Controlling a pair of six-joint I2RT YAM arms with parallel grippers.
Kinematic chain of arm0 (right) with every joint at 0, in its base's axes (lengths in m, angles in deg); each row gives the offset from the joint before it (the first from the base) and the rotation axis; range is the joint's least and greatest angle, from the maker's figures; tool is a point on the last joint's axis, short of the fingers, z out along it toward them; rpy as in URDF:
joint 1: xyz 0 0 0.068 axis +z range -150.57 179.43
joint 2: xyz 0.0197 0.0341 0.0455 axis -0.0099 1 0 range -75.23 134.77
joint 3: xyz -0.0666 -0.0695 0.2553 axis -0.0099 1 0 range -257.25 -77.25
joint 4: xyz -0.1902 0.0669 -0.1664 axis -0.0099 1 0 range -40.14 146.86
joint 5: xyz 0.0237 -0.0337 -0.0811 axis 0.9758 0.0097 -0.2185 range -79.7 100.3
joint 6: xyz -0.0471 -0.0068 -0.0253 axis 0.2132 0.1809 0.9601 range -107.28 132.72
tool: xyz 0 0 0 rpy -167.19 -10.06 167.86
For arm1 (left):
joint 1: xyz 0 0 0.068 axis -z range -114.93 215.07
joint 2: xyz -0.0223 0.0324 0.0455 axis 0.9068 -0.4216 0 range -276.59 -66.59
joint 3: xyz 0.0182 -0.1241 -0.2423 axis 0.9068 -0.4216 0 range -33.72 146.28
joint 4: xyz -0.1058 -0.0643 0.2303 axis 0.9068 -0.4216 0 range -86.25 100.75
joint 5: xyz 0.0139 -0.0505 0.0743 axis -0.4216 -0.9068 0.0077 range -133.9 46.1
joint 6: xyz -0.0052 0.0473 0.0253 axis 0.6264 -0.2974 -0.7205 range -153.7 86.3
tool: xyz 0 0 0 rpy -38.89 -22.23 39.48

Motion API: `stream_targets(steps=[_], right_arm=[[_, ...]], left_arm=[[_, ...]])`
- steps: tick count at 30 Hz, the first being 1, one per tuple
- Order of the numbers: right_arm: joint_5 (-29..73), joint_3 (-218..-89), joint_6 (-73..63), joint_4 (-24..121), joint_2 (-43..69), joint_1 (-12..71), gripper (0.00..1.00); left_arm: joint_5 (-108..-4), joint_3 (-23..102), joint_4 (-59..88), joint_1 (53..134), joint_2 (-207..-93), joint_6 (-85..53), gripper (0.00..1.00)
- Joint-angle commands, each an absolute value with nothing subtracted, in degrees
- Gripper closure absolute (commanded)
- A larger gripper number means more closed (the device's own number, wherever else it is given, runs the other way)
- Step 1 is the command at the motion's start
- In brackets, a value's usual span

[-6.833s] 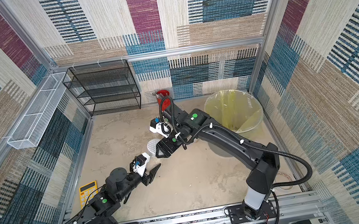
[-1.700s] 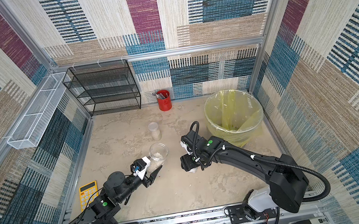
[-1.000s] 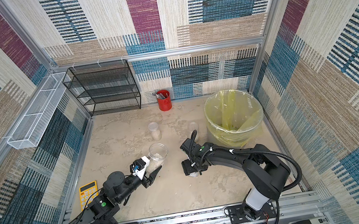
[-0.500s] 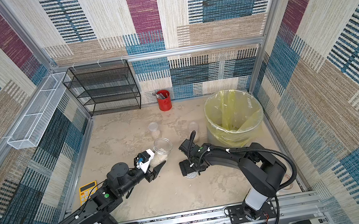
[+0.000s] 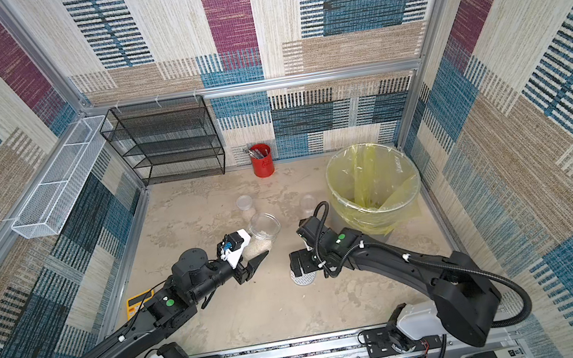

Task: Empty moldy rice from jars
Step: Place the lid at the center of the board, then pick up the trash bin from the center of the board.

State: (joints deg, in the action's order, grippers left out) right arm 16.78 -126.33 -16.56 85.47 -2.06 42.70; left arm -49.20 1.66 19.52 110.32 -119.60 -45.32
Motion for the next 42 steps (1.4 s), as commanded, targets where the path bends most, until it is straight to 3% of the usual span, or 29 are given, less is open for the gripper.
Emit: stream_targets(steps=[1, 13, 23, 28, 42], right_arm=[[22.1, -124.7, -17.2, 86.2, -7.3, 42.8, 0.01], [24.8, -111.6, -22.0, 90.9, -24.4, 42.8, 0.01], [16.7, -114.5, -36.9, 95.3, -36.0, 42.8, 0.01], [16.4, -116.5, -43.3, 92.7, -43.6, 42.8, 0.00], [23.0, -134.2, -29.9, 95.7, -41.8, 42.8, 0.07]], left_arm=[[-51.5, 4.9, 19.3, 110.3, -121.2, -47.5, 0.71], [-57.5, 21.9, 11.5, 110.4, -131.1, -53.9, 0.71], [-60.6, 38.7, 2.5, 110.5, -141.7, -61.1, 0.71], [-61.0, 40.7, 2.4, 110.5, -143.8, -61.8, 0.71], [-59.5, 38.4, 2.8, 110.5, -140.8, -62.2, 0.71]])
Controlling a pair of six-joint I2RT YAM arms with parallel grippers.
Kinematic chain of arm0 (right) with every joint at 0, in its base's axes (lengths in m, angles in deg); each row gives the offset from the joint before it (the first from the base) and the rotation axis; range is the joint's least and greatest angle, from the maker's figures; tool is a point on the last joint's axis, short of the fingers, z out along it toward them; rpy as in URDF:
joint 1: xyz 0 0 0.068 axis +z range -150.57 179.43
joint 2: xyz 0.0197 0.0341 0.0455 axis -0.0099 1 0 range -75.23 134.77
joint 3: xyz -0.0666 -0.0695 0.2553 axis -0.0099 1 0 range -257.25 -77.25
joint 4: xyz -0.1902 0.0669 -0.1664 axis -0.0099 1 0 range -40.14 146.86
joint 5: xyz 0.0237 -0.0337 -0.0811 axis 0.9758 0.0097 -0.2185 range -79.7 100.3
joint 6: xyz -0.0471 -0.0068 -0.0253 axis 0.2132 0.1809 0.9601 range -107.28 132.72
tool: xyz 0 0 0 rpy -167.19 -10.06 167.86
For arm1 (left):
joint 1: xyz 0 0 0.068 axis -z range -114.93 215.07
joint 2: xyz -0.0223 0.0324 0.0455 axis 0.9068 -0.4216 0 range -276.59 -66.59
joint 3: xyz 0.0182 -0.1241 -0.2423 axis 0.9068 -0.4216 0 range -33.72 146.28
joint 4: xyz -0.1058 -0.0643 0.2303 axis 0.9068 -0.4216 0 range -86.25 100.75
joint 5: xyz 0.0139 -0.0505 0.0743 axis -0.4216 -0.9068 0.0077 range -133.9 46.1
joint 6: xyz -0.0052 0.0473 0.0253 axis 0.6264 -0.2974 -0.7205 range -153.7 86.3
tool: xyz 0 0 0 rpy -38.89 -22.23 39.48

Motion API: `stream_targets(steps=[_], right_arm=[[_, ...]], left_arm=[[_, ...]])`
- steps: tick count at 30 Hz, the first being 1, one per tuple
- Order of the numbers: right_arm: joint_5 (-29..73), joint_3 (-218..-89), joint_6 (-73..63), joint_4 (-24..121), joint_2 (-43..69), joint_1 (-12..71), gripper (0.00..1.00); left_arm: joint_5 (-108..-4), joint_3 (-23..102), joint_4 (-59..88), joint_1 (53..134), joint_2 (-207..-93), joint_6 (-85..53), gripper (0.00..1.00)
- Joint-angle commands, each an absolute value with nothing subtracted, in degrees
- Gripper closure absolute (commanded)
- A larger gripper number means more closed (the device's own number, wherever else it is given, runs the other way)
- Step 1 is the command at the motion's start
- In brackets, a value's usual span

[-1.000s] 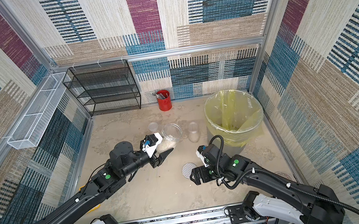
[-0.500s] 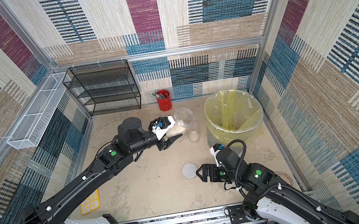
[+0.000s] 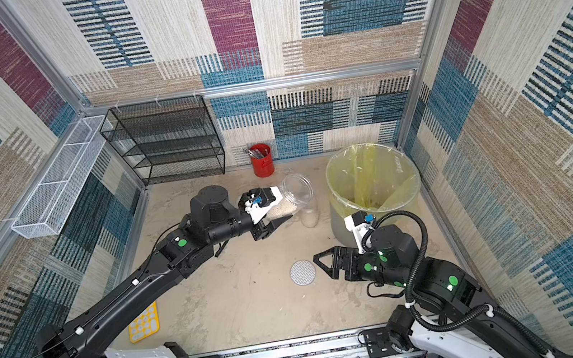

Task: Empty moldy rice from jars
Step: Pick up the trash bin from the center of the board.

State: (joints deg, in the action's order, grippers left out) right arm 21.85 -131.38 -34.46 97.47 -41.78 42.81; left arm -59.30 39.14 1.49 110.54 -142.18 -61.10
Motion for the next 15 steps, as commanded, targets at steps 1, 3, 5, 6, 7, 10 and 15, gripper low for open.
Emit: stream_targets(steps=[1, 3, 5, 6, 7, 10, 15], right_arm=[[21.3, -136.6, -29.1, 96.5, -41.1, 42.8, 0.07], [19.0, -140.5, -27.2, 97.3, -39.1, 42.8, 0.07], [15.8, -143.9, -26.1, 97.5, -36.7, 42.8, 0.08], [13.8, -145.6, -25.1, 97.3, -35.5, 42.8, 0.09], [11.9, -147.5, -24.0, 97.7, -33.7, 42.8, 0.10], [3.3, -154.4, -21.5, 101.5, -27.2, 42.8, 0.11], [-7.9, -168.2, -17.7, 110.4, -13.3, 42.8, 0.11]], left_arm=[[-59.2, 37.7, 2.9, 110.4, -140.0, -62.0, 0.71], [-58.4, 36.3, 3.0, 110.4, -138.4, -61.6, 0.71], [-57.8, 34.7, 3.0, 110.4, -136.8, -61.1, 0.71], [-57.3, 33.9, 3.0, 110.4, -136.0, -60.7, 0.71], [-56.8, 33.1, 3.1, 110.4, -135.2, -60.4, 0.71], [-55.6, 30.6, 3.0, 110.4, -132.3, -59.4, 0.71], [-52.8, 26.5, 2.3, 110.4, -127.1, -57.4, 0.71]])
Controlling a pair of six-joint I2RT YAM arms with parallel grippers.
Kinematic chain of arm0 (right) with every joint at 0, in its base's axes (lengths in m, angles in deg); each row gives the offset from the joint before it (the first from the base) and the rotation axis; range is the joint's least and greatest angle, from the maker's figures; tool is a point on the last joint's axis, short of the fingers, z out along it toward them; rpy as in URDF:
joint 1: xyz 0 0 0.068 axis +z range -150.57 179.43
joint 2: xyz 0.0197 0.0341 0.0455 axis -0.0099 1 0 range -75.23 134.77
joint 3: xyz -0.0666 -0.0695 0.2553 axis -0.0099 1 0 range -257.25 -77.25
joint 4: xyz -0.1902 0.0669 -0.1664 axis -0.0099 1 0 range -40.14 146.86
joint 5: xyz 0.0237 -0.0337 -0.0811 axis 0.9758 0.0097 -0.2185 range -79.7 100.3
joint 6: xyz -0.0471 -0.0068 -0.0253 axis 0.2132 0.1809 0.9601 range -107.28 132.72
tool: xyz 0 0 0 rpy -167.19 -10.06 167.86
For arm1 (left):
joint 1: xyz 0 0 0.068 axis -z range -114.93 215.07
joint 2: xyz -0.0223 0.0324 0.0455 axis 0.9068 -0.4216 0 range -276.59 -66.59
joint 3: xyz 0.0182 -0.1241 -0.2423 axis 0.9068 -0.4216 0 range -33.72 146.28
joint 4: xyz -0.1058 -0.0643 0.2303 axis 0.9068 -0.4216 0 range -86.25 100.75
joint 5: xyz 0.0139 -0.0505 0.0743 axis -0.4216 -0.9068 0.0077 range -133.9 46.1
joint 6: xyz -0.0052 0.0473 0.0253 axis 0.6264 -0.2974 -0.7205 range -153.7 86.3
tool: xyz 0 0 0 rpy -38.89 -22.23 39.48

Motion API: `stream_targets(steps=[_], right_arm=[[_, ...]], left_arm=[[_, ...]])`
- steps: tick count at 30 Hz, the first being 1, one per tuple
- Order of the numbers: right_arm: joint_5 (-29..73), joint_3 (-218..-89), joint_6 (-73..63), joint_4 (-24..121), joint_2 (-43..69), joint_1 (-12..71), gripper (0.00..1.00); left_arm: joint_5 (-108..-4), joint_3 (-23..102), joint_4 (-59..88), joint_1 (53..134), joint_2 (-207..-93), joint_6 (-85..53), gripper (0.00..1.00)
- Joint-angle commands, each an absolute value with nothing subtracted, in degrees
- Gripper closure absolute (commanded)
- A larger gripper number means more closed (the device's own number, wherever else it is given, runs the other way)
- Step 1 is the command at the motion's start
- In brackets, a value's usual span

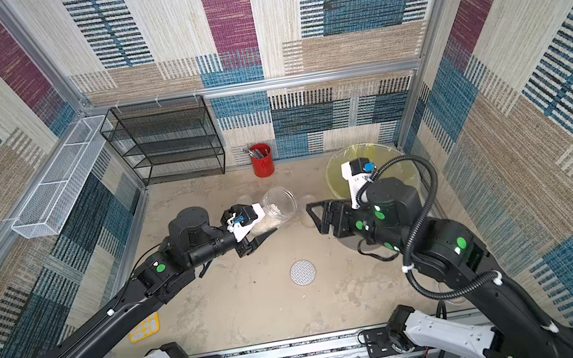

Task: Empty moldy rice from jars
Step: Pick up the trash bin from the center of the board.

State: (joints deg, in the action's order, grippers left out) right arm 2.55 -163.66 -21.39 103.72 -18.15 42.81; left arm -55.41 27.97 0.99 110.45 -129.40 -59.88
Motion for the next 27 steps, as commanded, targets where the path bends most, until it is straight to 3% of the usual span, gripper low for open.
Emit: stream_targets(steps=[1, 9, 17, 23, 27], right_arm=[[-10.1, -170.7, -17.4, 112.2, -10.5, 42.6, 0.11], [-15.5, -184.4, -11.7, 124.3, 6.9, 37.8, 0.11], [-13.6, -182.5, -7.8, 125.9, 14.3, 34.0, 0.12], [-14.4, -180.5, -5.9, 124.8, 16.8, 31.4, 0.23], [-11.4, -179.3, -2.8, 123.0, 16.9, 29.6, 0.36]], left_arm=[[-52.2, 25.4, 2.5, 110.4, -125.9, -56.8, 0.71], [-49.9, 16.3, 4.3, 110.4, -116.9, -51.5, 0.71], [-48.1, 12.3, 5.1, 110.4, -112.7, -49.7, 0.71], [-47.5, 10.3, 4.9, 110.4, -109.8, -48.6, 0.71], [-47.1, 9.4, 4.8, 110.4, -108.5, -48.2, 0.71]])
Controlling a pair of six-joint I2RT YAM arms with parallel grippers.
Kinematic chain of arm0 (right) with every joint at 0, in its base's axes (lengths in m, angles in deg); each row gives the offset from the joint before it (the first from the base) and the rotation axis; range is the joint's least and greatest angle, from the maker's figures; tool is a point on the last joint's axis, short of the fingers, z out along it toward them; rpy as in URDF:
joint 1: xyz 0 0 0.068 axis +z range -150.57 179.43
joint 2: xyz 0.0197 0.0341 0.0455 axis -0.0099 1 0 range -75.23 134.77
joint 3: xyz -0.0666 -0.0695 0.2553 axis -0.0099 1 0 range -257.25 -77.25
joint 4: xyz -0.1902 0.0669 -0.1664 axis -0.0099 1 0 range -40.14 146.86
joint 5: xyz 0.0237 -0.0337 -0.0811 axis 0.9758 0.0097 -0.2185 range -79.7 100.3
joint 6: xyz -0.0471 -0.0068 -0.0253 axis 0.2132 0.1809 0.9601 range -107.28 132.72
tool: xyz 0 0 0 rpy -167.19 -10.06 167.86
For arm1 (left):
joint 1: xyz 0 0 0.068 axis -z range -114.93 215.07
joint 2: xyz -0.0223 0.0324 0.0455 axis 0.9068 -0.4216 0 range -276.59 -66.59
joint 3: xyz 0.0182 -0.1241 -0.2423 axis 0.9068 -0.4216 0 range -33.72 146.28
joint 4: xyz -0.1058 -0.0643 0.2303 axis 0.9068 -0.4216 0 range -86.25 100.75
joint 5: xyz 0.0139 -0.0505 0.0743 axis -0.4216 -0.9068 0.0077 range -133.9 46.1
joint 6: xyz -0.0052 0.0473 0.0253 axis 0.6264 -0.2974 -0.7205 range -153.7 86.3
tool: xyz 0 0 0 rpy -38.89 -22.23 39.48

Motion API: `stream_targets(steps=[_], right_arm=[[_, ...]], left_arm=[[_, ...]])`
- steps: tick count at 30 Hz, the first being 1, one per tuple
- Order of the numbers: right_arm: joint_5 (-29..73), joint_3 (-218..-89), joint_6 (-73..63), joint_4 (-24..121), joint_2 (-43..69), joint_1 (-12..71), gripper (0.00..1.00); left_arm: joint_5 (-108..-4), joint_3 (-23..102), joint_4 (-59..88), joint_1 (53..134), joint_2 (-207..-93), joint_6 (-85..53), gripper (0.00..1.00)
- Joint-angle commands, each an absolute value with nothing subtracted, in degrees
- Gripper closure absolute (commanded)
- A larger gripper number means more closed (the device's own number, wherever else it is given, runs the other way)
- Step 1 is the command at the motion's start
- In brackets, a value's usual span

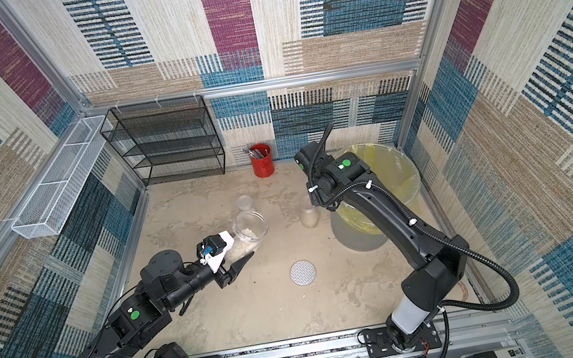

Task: Empty moldy rice from jars
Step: Pick up the trash bin from the center of the board.

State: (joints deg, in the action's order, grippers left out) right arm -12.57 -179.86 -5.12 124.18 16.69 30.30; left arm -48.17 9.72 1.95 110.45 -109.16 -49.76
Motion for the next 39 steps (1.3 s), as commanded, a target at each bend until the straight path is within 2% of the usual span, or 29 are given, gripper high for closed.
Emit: stream_targets(steps=[1, 3, 10, 16, 23, 26, 35, 39], right_arm=[[-11.2, -179.0, -2.4, 123.0, 17.0, 29.3, 0.38], [-10.4, -178.0, -1.6, 122.4, 17.1, 28.5, 0.47], [-9.2, -176.6, -0.4, 121.7, 16.4, 27.5, 0.62], [-9.5, -176.1, 0.3, 121.9, 15.6, 27.2, 0.69], [-9.6, -175.7, 1.2, 121.9, 13.6, 27.1, 0.89], [-10.5, -177.0, 1.3, 122.5, 13.2, 27.1, 0.94], [-8.6, -188.2, 0.2, 125.5, 12.5, 27.2, 0.99], [-9.5, -189.0, -0.3, 126.0, 9.9, 27.3, 0.98]], left_arm=[[-47.0, 9.3, 4.8, 110.4, -108.4, -48.1, 0.71], [-46.7, 9.2, 4.9, 110.4, -108.3, -47.8, 0.71], [-45.7, 9.0, 4.9, 110.4, -107.9, -47.2, 0.71], [-44.8, 9.0, 4.2, 110.4, -106.5, -46.2, 0.72], [-43.3, 9.0, 1.4, 110.4, -105.5, -44.6, 0.72], [-42.3, 8.3, 1.2, 110.4, -104.0, -43.5, 0.72], [-38.6, 7.7, -2.0, 110.4, -100.6, -39.8, 0.72], [-37.7, 8.1, -3.5, 110.4, -99.6, -39.1, 0.72]])
